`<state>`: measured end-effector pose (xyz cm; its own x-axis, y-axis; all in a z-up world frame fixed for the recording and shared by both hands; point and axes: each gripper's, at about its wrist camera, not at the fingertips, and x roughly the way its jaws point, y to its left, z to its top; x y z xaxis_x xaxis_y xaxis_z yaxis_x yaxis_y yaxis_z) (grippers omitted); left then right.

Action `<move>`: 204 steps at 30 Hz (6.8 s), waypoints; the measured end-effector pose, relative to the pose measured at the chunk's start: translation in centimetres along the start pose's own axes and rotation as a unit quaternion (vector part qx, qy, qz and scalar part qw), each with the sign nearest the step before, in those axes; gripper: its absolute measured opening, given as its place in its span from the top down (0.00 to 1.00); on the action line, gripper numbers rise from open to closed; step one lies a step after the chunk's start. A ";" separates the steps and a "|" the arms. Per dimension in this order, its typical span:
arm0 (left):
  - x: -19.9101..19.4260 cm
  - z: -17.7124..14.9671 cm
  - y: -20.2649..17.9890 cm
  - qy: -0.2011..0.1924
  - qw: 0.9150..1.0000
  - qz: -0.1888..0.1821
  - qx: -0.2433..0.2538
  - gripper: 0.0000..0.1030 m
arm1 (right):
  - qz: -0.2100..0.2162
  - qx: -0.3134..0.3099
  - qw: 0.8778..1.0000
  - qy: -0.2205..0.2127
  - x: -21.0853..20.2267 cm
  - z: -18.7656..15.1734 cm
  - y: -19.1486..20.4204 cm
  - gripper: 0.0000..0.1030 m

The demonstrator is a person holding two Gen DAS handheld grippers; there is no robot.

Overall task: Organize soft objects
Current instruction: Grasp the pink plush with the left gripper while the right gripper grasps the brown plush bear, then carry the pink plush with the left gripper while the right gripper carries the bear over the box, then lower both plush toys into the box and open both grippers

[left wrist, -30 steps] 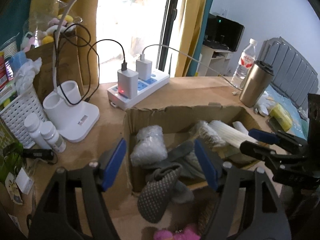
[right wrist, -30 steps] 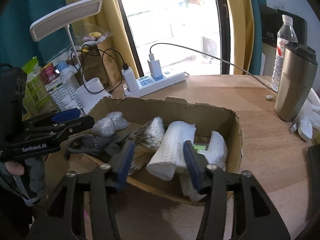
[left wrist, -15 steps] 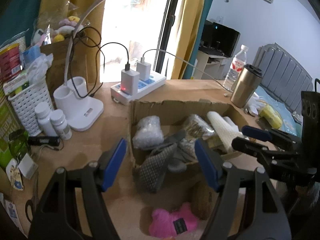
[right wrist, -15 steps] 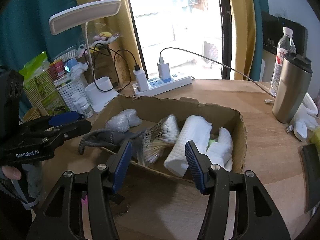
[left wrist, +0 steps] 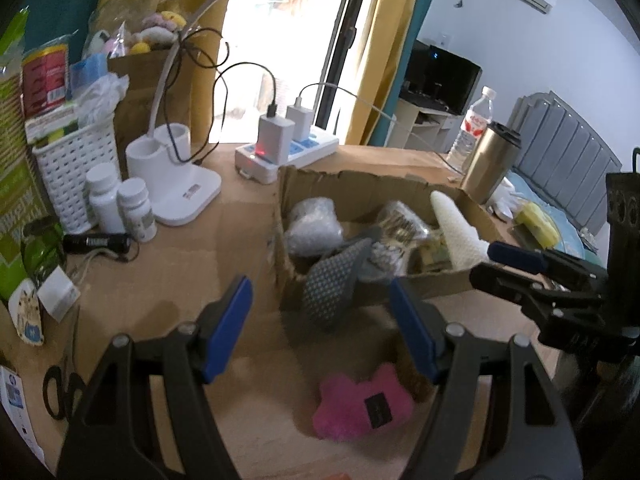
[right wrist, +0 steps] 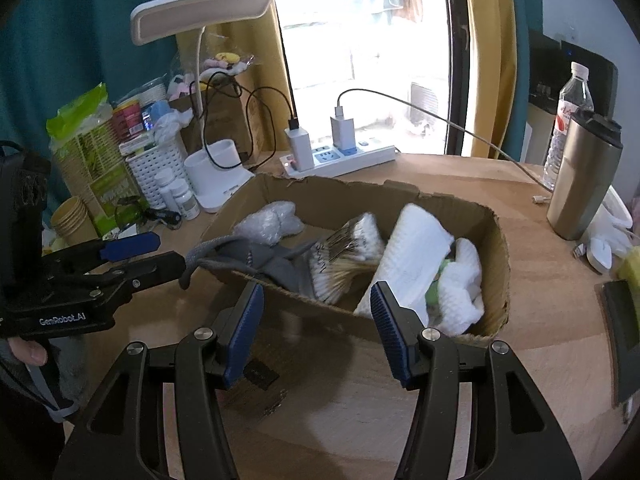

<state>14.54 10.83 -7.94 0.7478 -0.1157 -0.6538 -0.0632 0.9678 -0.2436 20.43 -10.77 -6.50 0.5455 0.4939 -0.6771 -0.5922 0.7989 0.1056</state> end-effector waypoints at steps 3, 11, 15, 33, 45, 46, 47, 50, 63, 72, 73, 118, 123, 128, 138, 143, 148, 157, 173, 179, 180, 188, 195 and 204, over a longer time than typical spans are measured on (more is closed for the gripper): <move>-0.3 -0.7 0.6 0.001 1.000 -0.001 -0.005 0.29 | 0.000 -0.003 1.000 0.004 0.1 -0.4 0.7 0.43; -0.7 -2.4 1.8 0.006 1.000 -0.004 -0.016 0.29 | 0.004 -0.013 1.000 0.017 0.5 -1.2 2.4 0.43; -0.7 -3.3 2.1 0.013 1.000 -0.007 -0.022 0.29 | 0.006 -0.015 1.000 0.025 0.9 -1.7 3.1 0.43; 0.0 -6.2 3.5 0.035 0.998 -0.004 -0.055 0.29 | 0.015 -0.010 0.997 0.078 4.1 -4.2 4.1 0.43; 0.8 -6.1 0.3 0.047 0.998 -0.017 -0.029 0.29 | 0.049 -0.005 0.995 0.081 4.2 -5.2 3.5 0.56; 0.8 -6.1 0.0 0.049 0.998 -0.018 -0.026 0.29 | 0.052 -0.003 0.996 0.077 4.0 -5.2 3.3 0.56; 1.0 -6.1 -0.4 0.051 0.998 -0.020 -0.022 0.29 | 0.054 -0.002 0.996 0.074 3.7 -5.2 3.2 0.56; 1.7 -6.3 -1.6 0.060 0.998 -0.019 -0.011 0.29 | 0.058 0.003 0.996 0.063 2.9 -5.1 2.6 0.56; 3.8 -6.4 -4.2 0.089 0.996 -0.003 0.015 0.21 | 0.052 0.032 0.997 0.046 1.4 -6.3 -1.1 0.56; 5.2 -6.9 -4.8 0.101 0.994 0.015 0.033 0.22 | 0.050 0.045 0.997 0.040 0.6 -6.9 -2.7 0.56; 5.2 -7.0 -4.7 0.100 0.994 0.013 0.035 0.22 | 0.050 0.045 0.997 0.039 0.6 -6.9 -2.7 0.56; -3.5 -6.2 5.6 -0.003 0.999 0.008 -0.045 0.42 | 0.100 -0.091 0.990 0.051 5.2 -2.2 10.3 0.56; -3.3 -5.5 5.6 -0.007 0.999 0.007 -0.045 0.42 | 0.096 -0.098 0.990 0.031 4.7 -0.7 10.4 0.56; -3.0 -4.8 5.4 -0.011 0.999 0.008 -0.044 0.42 | 0.087 -0.094 0.992 0.017 4.9 1.1 9.3 0.56; -2.2 -3.1 5.5 -0.014 0.999 0.019 -0.048 0.42 | 0.083 -0.081 0.993 0.024 8.0 4.0 7.2 0.56; -1.4 -2.7 5.4 -0.008 0.999 0.020 -0.047 0.42 | 0.066 -0.060 0.995 0.036 9.7 4.5 5.4 0.56; -1.0 -2.2 4.6 -0.006 0.999 0.018 -0.039 0.42 | 0.057 -0.050 0.996 0.045 10.2 4.1 3.9 0.56; -1.9 -1.4 2.7 -0.019 0.999 0.019 -0.024 0.42 | 0.081 -0.036 0.996 -0.005 5.9 4.2 2.5 0.56; -1.1 0.5 -2.5 -0.024 1.000 0.003 0.019 0.42 | 0.055 -0.003 0.998 -0.041 0.6 2.7 -2.5 0.56; -0.2 1.6 -4.1 -0.021 0.999 -0.001 0.033 0.42 | 0.051 0.007 0.997 -0.050 -0.2 2.5 -4.2 0.56; 0.0 1.8 -4.4 -0.021 0.999 -0.002 0.035 0.42 | 0.050 0.007 0.997 -0.051 -0.3 2.5 -4.5 0.56; 1.9 3.1 -5.7 -0.015 0.999 -0.009 0.045 0.42 | 0.059 0.010 0.997 -0.057 -0.1 3.0 -5.8 0.56; 4.3 3.8 -5.6 -0.003 0.999 -0.006 0.040 0.42 | 0.071 0.009 0.996 -0.049 1.1 3.3 -6.2 0.56; 7.0 4.2 -4.7 0.014 0.999 -0.010 0.032 0.42 | 0.077 0.009 0.996 -0.035 2.7 3.4 -6.4 0.56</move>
<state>22.84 6.43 -8.33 0.7301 -0.1410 -0.6687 -0.0054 0.9773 -0.2119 27.72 -13.42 -6.56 0.4891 0.6343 -0.5988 -0.6626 0.7166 0.2179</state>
